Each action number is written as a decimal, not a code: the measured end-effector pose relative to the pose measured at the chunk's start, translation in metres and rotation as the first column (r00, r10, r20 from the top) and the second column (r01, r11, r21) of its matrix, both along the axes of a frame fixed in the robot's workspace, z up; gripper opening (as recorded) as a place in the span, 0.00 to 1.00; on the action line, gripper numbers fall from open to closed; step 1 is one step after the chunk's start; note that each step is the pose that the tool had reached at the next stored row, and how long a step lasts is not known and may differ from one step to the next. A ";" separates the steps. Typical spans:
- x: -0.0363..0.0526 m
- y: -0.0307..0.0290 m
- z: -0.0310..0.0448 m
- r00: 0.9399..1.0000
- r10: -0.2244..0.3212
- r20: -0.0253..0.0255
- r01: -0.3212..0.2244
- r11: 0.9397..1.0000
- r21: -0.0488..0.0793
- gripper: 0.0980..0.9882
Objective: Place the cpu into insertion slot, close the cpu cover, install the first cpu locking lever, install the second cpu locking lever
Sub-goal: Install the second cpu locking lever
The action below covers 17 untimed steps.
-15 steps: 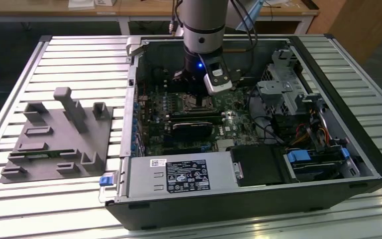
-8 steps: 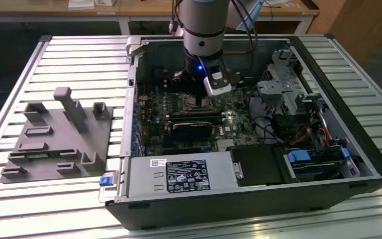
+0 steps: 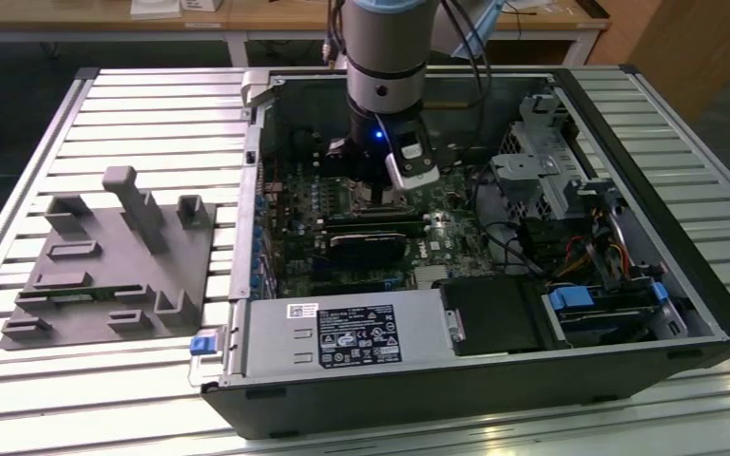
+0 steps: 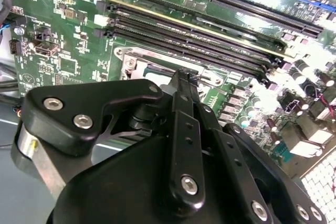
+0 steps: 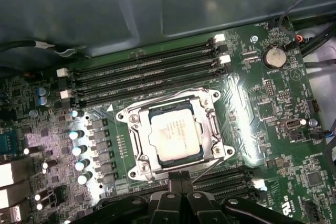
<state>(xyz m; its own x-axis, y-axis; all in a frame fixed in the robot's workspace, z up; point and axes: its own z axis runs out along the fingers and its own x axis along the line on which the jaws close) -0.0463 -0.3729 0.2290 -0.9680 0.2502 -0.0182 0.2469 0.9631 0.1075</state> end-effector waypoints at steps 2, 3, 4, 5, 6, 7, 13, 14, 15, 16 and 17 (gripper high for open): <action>-0.0009 -0.0022 -0.0001 1.000 0.000 0.000 0.000 1.000 0.003 0.01; -0.0012 -0.0036 -0.0001 1.000 0.000 0.000 0.000 1.000 0.004 0.01; -0.0016 -0.0049 -0.0001 1.000 0.000 0.000 0.000 1.000 0.005 0.01; -0.0021 -0.0058 -0.0002 1.000 0.000 0.000 0.000 1.000 0.008 0.01; -0.0028 -0.0066 -0.0005 1.000 0.000 0.000 0.000 1.000 0.015 0.01; -0.0036 -0.0072 -0.0008 1.000 0.000 0.000 0.000 1.000 0.024 0.01; -0.0102 -0.0136 -0.0036 1.000 0.000 0.000 0.000 0.998 0.068 0.01; -0.0108 -0.0156 -0.0041 1.000 0.000 0.000 0.000 0.998 0.070 0.01; -0.0111 -0.0174 -0.0045 1.000 0.000 0.000 0.000 0.997 0.072 0.01; -0.0113 -0.0191 -0.0050 1.000 0.000 0.000 0.000 0.997 0.074 0.01; -0.0115 -0.0205 -0.0053 1.000 0.000 0.000 0.000 0.997 0.076 0.01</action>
